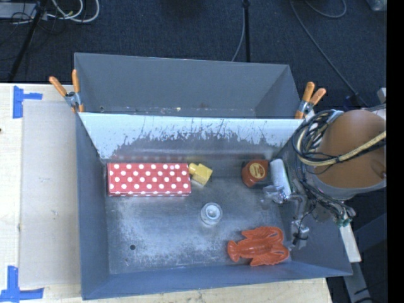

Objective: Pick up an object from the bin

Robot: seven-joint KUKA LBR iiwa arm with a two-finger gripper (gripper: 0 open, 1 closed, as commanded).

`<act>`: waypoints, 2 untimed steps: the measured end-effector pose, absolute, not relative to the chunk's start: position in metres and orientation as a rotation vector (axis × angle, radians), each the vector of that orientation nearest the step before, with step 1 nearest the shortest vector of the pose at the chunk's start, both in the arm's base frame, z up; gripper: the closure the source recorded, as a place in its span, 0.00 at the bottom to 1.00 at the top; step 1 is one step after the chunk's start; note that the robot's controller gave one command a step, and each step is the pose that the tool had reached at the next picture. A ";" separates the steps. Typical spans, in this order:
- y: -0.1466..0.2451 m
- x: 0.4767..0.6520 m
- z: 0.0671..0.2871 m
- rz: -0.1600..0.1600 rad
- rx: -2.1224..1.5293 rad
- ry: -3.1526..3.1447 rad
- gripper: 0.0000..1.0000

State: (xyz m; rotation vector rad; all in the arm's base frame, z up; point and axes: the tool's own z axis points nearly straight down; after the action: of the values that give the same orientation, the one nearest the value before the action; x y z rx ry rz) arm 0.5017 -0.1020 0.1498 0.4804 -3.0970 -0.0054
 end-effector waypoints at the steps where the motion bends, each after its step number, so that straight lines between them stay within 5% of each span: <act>1: -0.088 0.485 0.136 -0.002 0.297 -3.125 0.00; 2: -0.081 0.487 0.078 -0.004 0.576 -3.087 0.00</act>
Offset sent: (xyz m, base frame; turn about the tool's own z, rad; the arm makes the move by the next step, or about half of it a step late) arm -0.0163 0.0209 -0.0798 -0.0676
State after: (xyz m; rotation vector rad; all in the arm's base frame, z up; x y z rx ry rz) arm 0.4869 -0.0810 0.0784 0.5755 -3.0873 -0.0037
